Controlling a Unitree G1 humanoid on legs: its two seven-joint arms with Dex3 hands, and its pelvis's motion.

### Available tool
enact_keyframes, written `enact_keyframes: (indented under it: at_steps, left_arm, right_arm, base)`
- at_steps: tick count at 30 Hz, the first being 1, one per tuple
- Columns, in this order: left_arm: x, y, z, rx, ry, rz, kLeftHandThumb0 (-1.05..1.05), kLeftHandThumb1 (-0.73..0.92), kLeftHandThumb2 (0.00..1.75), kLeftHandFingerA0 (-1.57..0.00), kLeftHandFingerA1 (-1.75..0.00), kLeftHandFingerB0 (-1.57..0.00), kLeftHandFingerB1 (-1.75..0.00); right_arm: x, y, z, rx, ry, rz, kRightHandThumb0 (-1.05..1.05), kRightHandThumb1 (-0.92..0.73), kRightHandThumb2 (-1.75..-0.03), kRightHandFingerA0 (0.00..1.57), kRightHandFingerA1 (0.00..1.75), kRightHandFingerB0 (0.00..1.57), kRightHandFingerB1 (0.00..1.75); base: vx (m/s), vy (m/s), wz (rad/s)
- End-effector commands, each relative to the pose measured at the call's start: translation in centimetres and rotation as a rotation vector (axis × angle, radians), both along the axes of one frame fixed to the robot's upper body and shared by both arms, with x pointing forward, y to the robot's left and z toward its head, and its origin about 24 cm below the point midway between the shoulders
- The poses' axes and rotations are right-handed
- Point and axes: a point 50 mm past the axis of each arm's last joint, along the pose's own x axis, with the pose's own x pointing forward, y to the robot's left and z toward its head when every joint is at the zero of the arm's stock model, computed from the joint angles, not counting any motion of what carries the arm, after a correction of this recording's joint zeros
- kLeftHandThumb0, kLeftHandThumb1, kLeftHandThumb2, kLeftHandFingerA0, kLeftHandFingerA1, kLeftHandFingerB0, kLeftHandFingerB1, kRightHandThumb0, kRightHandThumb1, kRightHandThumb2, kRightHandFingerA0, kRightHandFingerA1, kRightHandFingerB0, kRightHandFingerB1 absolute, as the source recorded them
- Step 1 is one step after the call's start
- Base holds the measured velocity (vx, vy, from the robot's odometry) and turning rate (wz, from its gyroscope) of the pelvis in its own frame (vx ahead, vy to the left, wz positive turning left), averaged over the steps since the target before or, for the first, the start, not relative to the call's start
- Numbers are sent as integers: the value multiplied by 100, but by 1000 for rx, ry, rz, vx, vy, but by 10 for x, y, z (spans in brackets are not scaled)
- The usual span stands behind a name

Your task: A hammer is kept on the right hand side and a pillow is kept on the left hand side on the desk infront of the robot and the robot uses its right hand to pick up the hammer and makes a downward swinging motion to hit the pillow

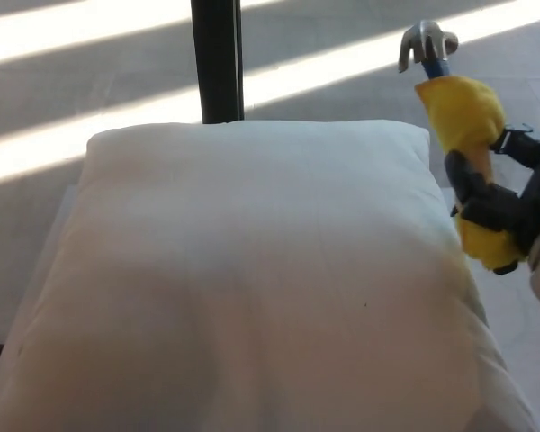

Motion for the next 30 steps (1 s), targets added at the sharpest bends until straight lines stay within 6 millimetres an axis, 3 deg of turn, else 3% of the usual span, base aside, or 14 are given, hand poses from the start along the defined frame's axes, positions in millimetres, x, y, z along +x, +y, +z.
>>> enact_keyframes:
  at_steps: [1,7,8,9,10,12,16,17,18,19,22,23,27,30]
  left_arm:
    - [-10,2,-1,13,7,21,-63,73,62,-45,-54,-50,-42]
    - [-13,2,-2,4,10,33,-61,73,62,-44,-53,-48,-42]
    - [-14,2,-3,2,9,35,-62,73,62,-44,-52,-48,-42]
    - [-14,2,-3,2,12,36,-62,73,62,-44,-52,-48,-42]
    - [-14,1,-4,3,15,35,-61,74,62,-43,-52,-49,-42]
    - [-15,0,-5,-1,15,35,-61,75,62,-45,-53,-49,-42]
    - [-12,-1,-4,18,21,16,-65,72,62,-46,-54,-49,-42]
    - [-12,-1,-5,13,25,20,-64,73,62,-46,-56,-49,-42]
    - [-13,-1,-5,9,20,22,-64,73,62,-44,-55,-47,-42]
    - [-14,-2,-6,4,13,30,-63,73,62,-47,-56,-50,-42]
    - [-14,-2,-6,5,22,27,-63,73,62,-46,-56,-48,-42]
    - [-14,-2,-7,6,23,22,-63,74,62,-46,-54,-48,-41]
    - [-15,-2,-7,0,26,22,-64,74,62,-43,-52,-47,-41]
    - [-15,-2,-7,1,26,24,-63,75,63,-44,-52,-48,-41]
  right_arm:
    - [-16,78,31,432,105,217,-41,-91,-73,104,175,68,175]
    - [-13,90,56,456,51,252,-36,-85,-80,104,175,72,175]
    - [-11,92,65,445,20,278,-36,-77,-98,105,175,76,175]
    - [-10,93,73,438,-6,302,-36,-77,-98,105,175,76,175]
    - [-8,95,87,435,-48,329,-33,-63,-117,108,175,81,175]
    - [-7,97,93,434,-50,339,-36,-58,-121,109,175,82,175]
    - [-11,109,123,466,-100,397,-39,-72,-103,110,175,79,175]
    - [-13,112,127,471,-104,402,-36,-66,-112,111,175,77,175]
    - [-13,114,129,476,-104,406,-35,-69,-105,110,175,77,175]
    - [-15,118,132,492,-107,413,-31,-64,-116,108,175,76,175]
    - [-18,125,138,508,-110,429,-31,-68,-113,109,175,77,175]
    - [-19,128,139,505,-107,438,-32,-76,-98,110,175,73,175]
    - [-24,141,144,474,-112,472,-32,-70,-114,108,175,74,175]
    - [-26,143,148,479,-117,482,-33,-71,-111,108,175,76,175]
  base:
    - [0,0,0]
    - [0,0,0]
    - [0,0,0]
    - [0,0,0]
    - [0,0,0]
    - [0,0,0]
    - [0,0,0]
    - [0,0,0]
    - [0,0,0]
    - [0,0,0]
    - [0,0,0]
    - [0,0,0]
    - [0,0,0]
    - [0,0,0]
